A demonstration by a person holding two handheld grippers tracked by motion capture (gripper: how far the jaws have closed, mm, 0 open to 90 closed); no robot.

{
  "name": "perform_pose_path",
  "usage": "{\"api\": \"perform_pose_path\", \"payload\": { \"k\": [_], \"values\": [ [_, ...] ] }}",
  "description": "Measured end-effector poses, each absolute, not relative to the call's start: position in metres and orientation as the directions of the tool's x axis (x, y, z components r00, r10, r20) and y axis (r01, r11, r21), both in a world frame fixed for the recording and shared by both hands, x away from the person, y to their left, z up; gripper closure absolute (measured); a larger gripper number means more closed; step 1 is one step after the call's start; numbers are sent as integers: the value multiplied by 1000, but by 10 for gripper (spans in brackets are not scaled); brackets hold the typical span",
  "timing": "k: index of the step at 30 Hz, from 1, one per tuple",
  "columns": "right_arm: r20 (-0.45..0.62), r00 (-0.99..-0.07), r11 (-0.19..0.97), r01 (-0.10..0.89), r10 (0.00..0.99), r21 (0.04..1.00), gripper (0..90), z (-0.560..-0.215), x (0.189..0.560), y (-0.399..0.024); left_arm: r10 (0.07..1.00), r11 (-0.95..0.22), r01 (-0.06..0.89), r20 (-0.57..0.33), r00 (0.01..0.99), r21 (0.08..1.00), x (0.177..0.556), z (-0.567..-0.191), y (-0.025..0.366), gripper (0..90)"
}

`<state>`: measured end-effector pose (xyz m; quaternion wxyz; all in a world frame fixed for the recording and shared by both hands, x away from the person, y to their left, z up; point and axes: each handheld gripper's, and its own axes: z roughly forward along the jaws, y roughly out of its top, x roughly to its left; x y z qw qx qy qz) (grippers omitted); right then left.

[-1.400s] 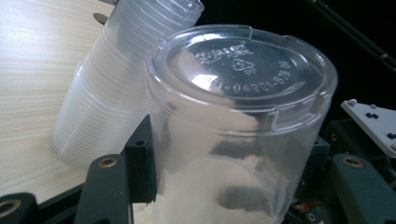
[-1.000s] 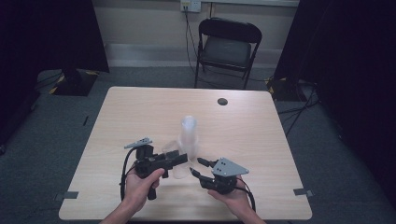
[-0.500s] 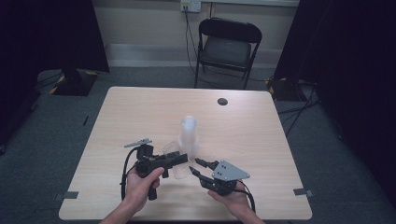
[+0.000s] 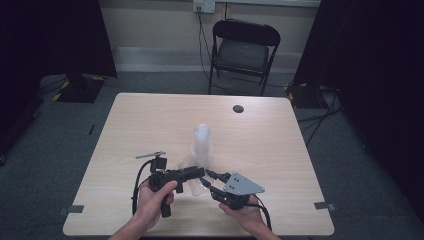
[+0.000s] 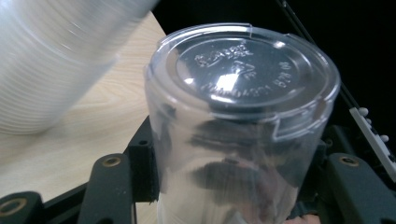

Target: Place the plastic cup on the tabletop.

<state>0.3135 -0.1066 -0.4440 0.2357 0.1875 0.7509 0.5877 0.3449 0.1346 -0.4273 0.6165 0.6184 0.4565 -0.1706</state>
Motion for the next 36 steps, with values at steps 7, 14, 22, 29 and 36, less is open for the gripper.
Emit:
{"api": "perform_pose_path", "payload": {
  "k": [7, 14, 22, 29, 36],
  "values": [
    [-145, -807, 217, -21, 572, 976, 728, -443, 312, -108, 333, 170, 770, -771, 543, 615, 340, -424, 126, 423],
    [-136, -807, 200, -23, 575, 979, 724, -441, 312, -109, 330, 157, 768, -766, 552, 621, 338, -424, 123, 412],
    [-133, -800, 180, -32, 585, 983, 782, -438, 313, -113, 330, 144, 760, -755, 567, 634, 339, -426, 123, 369],
    [-142, -789, 210, -18, 597, 978, 827, -438, 312, -113, 356, 134, 740, -729, 584, 659, 341, -427, 124, 293],
    [-134, -790, 218, -1, 598, 976, 850, -436, 313, -115, 375, 146, 717, -709, 597, 682, 342, -427, 125, 217]
  ]
}}
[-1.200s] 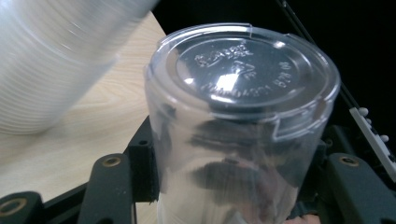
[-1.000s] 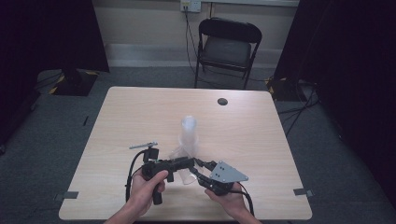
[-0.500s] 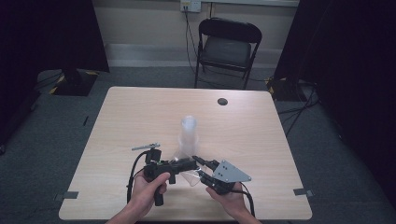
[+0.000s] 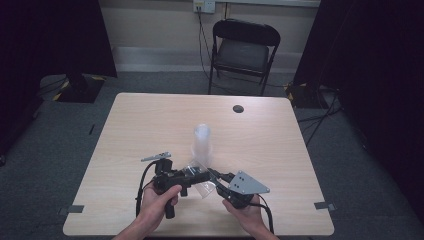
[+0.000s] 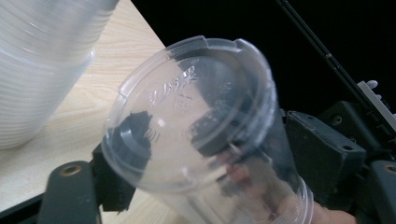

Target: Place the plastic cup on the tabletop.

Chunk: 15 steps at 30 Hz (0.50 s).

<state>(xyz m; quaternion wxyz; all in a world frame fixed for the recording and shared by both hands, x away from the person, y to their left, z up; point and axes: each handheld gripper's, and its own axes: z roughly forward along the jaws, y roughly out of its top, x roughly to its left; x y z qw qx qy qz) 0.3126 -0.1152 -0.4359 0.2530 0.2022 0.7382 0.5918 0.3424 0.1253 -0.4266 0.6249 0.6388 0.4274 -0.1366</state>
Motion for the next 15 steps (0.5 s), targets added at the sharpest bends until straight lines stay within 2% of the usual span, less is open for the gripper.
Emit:
{"api": "perform_pose_path", "payload": {
  "k": [8, 15],
  "values": [
    [-108, -790, 208, 25, 603, 978, 860, -433, 314, -120, 382, 142, 686, -679, 627, 714, 344, -424, 128, 174],
    [-70, -795, 197, 63, 602, 978, 865, -431, 316, -126, 389, 85, 638, -615, 686, 766, 341, -421, 125, 149]
  ]
}}
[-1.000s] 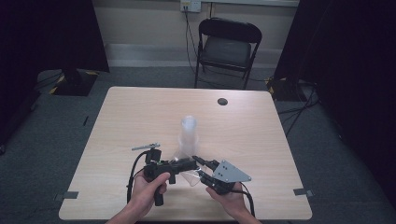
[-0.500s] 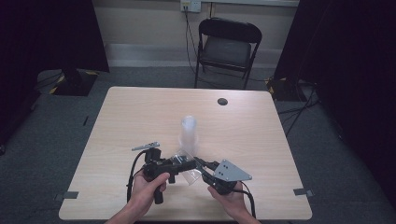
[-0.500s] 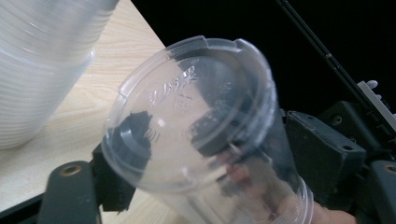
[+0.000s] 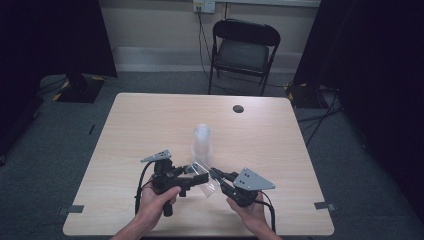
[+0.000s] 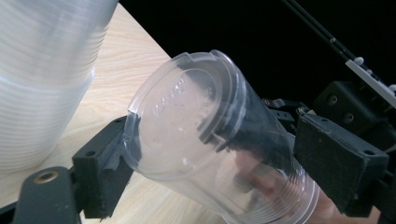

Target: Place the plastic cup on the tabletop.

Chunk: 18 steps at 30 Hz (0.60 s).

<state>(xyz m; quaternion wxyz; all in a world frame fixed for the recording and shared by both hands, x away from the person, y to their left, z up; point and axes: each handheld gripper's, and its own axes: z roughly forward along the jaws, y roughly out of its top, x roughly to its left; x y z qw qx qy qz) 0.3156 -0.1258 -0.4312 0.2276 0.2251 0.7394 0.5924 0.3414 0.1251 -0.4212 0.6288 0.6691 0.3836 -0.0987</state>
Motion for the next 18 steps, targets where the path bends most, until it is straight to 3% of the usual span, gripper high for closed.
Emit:
{"api": "perform_pose_path", "payload": {
  "k": [12, 18],
  "values": [
    [-13, -811, 171, 108, 585, 979, 873, -429, 316, -130, 392, 86, 598, -579, 715, 797, 340, -419, 130, 126],
    [-6, -797, 166, 119, 604, 979, 878, -427, 318, -137, 438, 72, 570, -539, 720, 819, 341, -417, 132, 139]
  ]
}}
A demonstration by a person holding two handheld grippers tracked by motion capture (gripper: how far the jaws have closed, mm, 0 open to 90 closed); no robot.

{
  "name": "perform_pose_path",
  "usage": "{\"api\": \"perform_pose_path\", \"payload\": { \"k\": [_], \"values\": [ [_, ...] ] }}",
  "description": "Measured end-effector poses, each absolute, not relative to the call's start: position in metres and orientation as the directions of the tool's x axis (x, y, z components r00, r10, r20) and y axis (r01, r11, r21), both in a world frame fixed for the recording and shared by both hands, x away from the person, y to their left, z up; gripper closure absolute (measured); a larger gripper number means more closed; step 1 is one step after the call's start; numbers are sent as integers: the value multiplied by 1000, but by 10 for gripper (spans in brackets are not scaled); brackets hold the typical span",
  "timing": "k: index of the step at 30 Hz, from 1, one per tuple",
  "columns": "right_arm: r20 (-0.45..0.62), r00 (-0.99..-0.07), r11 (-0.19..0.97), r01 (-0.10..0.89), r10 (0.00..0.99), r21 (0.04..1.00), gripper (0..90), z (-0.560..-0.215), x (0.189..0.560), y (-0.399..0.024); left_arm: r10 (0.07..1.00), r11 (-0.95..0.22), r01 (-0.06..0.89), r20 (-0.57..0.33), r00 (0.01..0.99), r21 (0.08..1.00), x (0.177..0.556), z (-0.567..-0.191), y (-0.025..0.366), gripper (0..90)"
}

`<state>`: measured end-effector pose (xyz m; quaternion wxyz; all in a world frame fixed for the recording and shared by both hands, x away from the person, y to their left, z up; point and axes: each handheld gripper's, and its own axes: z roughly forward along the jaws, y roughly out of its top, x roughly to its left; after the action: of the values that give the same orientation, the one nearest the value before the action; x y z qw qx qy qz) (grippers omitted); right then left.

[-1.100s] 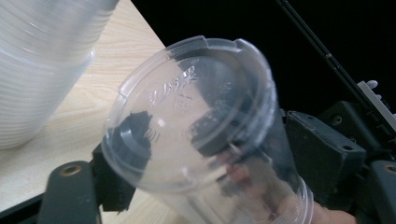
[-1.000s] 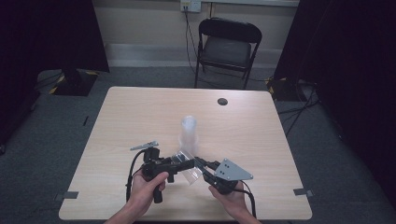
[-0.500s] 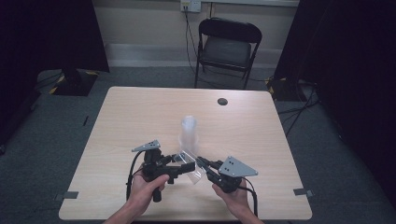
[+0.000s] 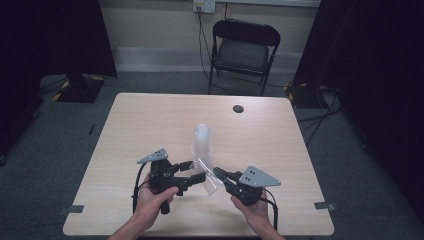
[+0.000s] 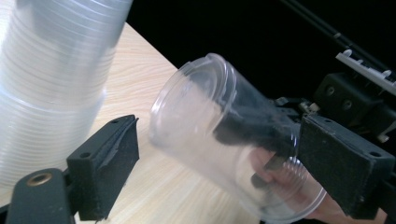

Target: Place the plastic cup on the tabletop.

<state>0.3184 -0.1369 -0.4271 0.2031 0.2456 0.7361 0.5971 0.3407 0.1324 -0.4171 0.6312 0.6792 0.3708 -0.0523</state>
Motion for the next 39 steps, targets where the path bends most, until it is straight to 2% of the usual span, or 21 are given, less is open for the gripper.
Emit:
{"api": "perform_pose_path", "payload": {
  "k": [8, 17, 20, 24, 31, 35, 39],
  "values": [
    [45, -786, 144, 169, 617, 975, 884, -423, 324, -147, 512, 20, 529, -463, 723, 848, 341, -416, 130, 151],
    [90, -770, 147, 233, 631, 961, 889, -418, 327, -155, 529, -97, 476, -360, 768, 874, 338, -417, 133, 155],
    [99, -764, 154, 252, 637, 955, 890, -417, 329, -157, 563, -137, 444, -300, 770, 885, 333, -420, 134, 153],
    [114, -757, 167, 284, 643, 944, 889, -417, 331, -159, 585, -171, 432, -262, 768, 885, 330, -424, 136, 154],
    [168, -747, 167, 351, 643, 921, 895, -422, 335, -162, 571, -226, 390, -203, 795, 893, 327, -427, 136, 155],
    [184, -735, 203, 403, 652, 892, 897, -422, 338, -162, 558, -251, 341, -153, 816, 906, 321, -429, 134, 156],
    [200, -742, 237, 438, 640, 867, 898, -421, 341, -164, 550, -271, 335, -140, 823, 902, 319, -432, 132, 156]
  ]
}}
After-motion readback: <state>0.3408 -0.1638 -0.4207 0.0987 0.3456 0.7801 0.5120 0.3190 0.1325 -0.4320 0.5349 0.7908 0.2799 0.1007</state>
